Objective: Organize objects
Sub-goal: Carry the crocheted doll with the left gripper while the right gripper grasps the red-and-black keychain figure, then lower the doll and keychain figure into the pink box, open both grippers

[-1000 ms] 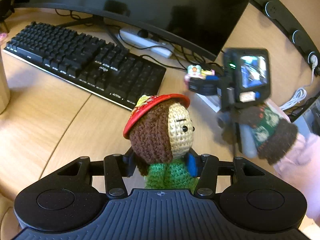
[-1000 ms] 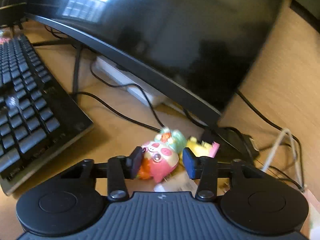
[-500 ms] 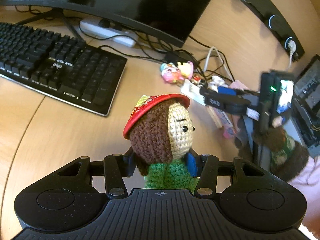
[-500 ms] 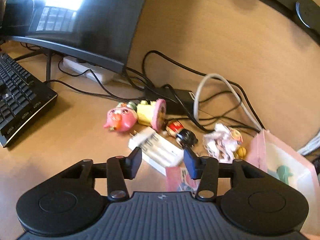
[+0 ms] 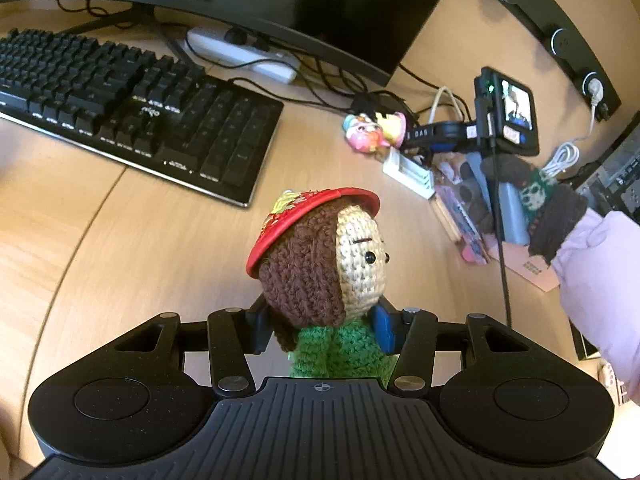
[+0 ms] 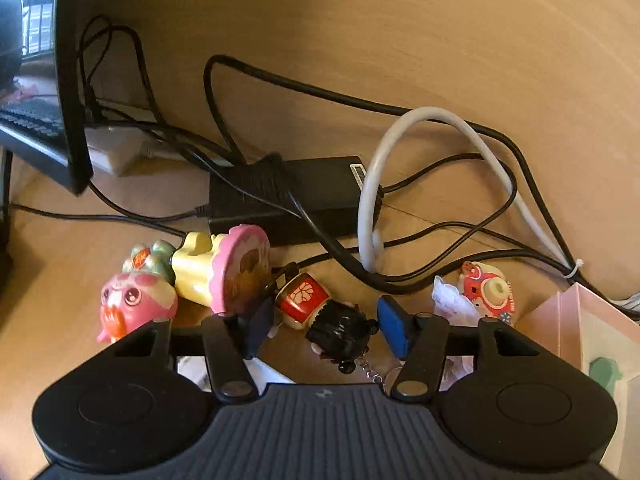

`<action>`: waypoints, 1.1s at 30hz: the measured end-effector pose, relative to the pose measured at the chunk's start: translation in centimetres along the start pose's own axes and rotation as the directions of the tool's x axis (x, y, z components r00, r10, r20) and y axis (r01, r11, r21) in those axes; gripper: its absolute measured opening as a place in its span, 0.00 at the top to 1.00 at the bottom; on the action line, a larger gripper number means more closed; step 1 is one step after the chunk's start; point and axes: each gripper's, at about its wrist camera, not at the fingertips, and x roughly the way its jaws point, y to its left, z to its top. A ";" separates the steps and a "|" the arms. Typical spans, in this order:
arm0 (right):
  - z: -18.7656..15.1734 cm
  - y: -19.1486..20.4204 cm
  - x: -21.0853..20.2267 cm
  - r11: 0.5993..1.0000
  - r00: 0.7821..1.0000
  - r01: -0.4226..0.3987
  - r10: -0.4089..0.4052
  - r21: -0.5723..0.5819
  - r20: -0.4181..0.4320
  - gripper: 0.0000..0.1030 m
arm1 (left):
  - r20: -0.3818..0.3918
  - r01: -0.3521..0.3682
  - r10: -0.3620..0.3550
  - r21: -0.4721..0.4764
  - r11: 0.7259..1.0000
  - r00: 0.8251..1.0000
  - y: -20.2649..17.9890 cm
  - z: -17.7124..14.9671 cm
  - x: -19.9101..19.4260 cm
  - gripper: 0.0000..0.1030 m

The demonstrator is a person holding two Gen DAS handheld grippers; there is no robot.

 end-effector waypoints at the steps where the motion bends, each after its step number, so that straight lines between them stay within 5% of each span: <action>1: 0.0 0.1 -0.3 1.000 1.000 -0.001 0.001 -0.013 -0.001 0.51 | -0.003 0.004 -0.004 0.004 1.000 1.000 -0.2 0.0 0.1 0.48; 9: -3.6 -1.3 -9.8 0.998 0.994 -0.047 0.051 -0.039 0.096 0.51 | -0.036 0.073 -0.070 0.069 0.995 0.997 -4.3 -0.5 1.5 0.48; 14: -10.1 -3.6 -18.4 0.995 0.989 -0.091 0.095 -0.045 0.112 0.51 | -0.112 0.123 -0.107 0.146 0.982 0.988 -8.5 -1.1 3.4 0.48; 22: -20.3 -10.5 -27.5 0.996 0.992 0.015 -0.026 0.090 0.122 0.51 | -0.146 0.276 -0.242 0.303 0.912 0.959 -18.3 1.5 7.5 0.48; 29: -25.1 -16.6 -30.0 0.956 0.978 0.087 -0.135 0.282 0.157 0.51 | -0.103 0.353 -0.344 0.448 0.822 0.933 -30.6 6.2 14.1 0.47; 31: -26.2 -17.8 -30.0 0.941 0.978 0.078 -0.137 0.329 0.160 0.51 | -0.106 0.354 -0.345 0.457 0.816 0.933 -33.8 6.8 17.3 0.47; 33: -27.0 -18.6 -29.8 0.934 0.977 0.074 -0.139 0.351 0.164 0.51 | -0.100 0.305 -0.293 0.465 0.831 0.951 -35.9 6.7 20.5 0.47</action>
